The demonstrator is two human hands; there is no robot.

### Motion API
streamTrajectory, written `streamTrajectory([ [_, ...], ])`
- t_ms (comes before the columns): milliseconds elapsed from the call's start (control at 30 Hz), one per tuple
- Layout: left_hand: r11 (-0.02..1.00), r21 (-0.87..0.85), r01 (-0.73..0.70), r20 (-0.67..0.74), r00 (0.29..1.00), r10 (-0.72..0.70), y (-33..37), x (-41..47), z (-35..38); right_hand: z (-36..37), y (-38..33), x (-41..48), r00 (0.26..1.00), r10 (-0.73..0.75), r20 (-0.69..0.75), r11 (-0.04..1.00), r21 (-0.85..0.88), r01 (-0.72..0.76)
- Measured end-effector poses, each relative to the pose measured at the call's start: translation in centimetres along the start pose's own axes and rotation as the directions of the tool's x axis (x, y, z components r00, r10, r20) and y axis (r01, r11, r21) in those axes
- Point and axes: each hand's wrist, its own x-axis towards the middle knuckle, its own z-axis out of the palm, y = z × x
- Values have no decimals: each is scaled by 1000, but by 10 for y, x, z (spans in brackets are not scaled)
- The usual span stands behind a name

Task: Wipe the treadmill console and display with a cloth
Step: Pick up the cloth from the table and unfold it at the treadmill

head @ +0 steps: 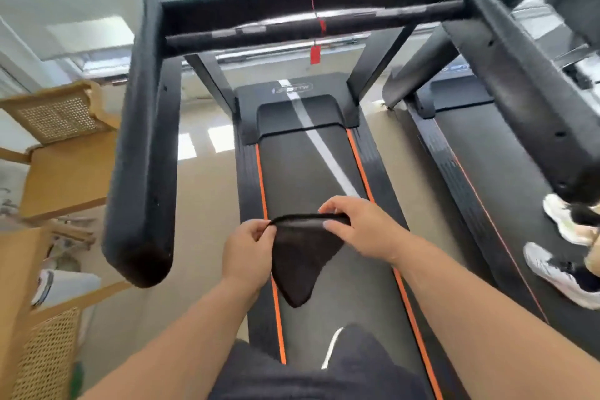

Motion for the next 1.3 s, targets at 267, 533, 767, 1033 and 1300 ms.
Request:
streamTrajectory([
  [267,994,-91,-67,-48,997,63,145,28,2,-132,-35,23,981,1,-192,999,-36,-8],
  [533,986,-12,-165,-64,984,164,210,106,14,-196,-24,96,941,-22,-338,997,-78,-4],
  [767,975,123,-183,85,981,174,245,232,43,-230,-16,196,867,132,-480,968,-127,-218],
  [1033,800,370,-472,586,787,193,312,343,95,-297,-16,276,655,337,-676,907,46,-419],
  [1300,873,128,-470,438,817,376,378,417,128,-372,-34,361,363,229,-903,968,172,-184],
])
